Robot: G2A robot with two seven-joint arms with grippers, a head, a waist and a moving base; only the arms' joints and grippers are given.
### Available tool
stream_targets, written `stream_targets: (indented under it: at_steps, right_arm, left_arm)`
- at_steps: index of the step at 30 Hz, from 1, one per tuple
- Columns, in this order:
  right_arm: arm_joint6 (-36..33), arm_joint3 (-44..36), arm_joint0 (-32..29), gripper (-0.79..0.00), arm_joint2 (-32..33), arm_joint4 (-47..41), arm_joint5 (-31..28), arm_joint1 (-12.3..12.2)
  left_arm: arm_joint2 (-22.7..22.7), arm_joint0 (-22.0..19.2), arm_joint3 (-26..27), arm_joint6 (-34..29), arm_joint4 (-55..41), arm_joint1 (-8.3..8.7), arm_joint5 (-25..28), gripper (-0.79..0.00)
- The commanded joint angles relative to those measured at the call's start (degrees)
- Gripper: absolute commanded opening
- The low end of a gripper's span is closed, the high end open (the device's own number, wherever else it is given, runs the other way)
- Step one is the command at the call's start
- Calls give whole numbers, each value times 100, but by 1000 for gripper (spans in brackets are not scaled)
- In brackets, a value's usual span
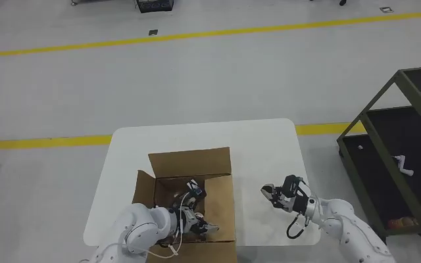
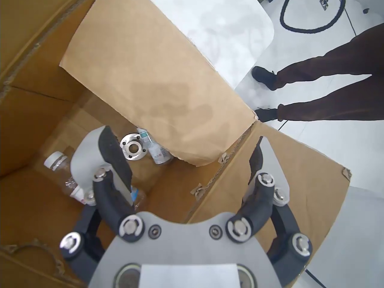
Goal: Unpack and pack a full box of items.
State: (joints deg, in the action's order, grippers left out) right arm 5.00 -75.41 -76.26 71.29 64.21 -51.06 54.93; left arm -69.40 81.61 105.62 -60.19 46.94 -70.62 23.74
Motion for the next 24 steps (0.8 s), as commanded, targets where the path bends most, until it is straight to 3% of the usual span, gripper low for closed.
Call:
stream_targets:
  at_steps: [1, 3, 8, 12, 24]
  right_arm:
    - [-122, -148, -92, -785, 85, -50, -54, -26]
    - [-229, -297, -175, -785, 156, -112, -151, -51]
    - [-378, -443, -333, -785, 229, -186, -276, -81]
    - [-430, -323, -306, -785, 123, -209, -296, -61]
    - [-377, 696, 416, -785, -967, -274, -314, 254]
  left_arm:
    - [28, -67, -352, 112, -464, -16, -211, 0]
    - [10, -187, -665, 186, -864, -37, -558, 0]
    - [48, -381, -1111, 201, -1615, -58, -838, 0]
    - [74, -529, -1391, 241, -1653, -48, -1001, 0]
    - [410, -926, -2092, 294, -2169, -77, -1045, 0]
